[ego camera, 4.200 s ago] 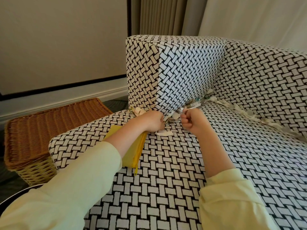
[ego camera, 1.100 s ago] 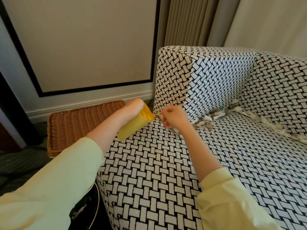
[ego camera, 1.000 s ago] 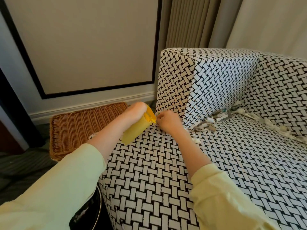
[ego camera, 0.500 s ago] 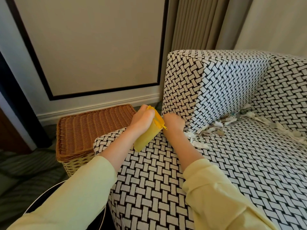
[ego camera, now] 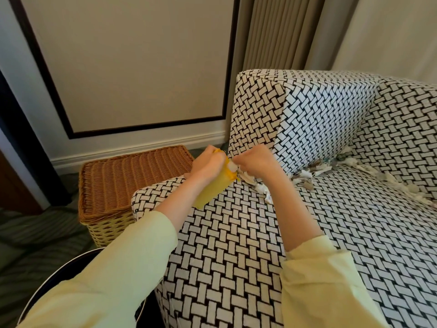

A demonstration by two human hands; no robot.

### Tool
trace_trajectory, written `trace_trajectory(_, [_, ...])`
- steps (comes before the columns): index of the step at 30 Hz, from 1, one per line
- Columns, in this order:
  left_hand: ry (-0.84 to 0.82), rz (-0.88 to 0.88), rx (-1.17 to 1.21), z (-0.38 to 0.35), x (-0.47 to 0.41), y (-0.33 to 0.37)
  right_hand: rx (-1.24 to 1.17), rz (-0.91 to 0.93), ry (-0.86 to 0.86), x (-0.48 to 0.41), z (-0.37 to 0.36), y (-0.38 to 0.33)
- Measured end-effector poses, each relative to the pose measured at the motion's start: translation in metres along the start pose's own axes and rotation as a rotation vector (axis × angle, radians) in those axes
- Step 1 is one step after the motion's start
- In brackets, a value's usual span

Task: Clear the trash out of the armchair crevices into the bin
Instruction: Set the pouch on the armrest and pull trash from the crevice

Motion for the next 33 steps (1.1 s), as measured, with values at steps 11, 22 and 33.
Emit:
trace_trajectory(11, [0.028, 0.123, -0.049, 0.022, -0.022, 0.002, 0.202, 0.154, 0.07, 0.005, 0.019, 0.012])
trace_trajectory(22, [-0.098, 0.007, -0.621, -0.015, -0.037, -0.011, 0.639, 0.325, -0.125, -0.033, -0.056, 0.029])
trace_trajectory(33, [-0.05, 0.004, -0.192, -0.027, -0.061, -0.001, 1.289, 0.409, -0.226, -0.043, -0.064, 0.011])
Point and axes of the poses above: each hand's wrist, its own x-axis away from the middle knuckle, its own z-axis out of the back of the hand, y = z × x, the point moved 6 cm from there along -x, towards the middle knuckle, and after that the axes turned 9 degrees about -x, right-handed, at the moved point
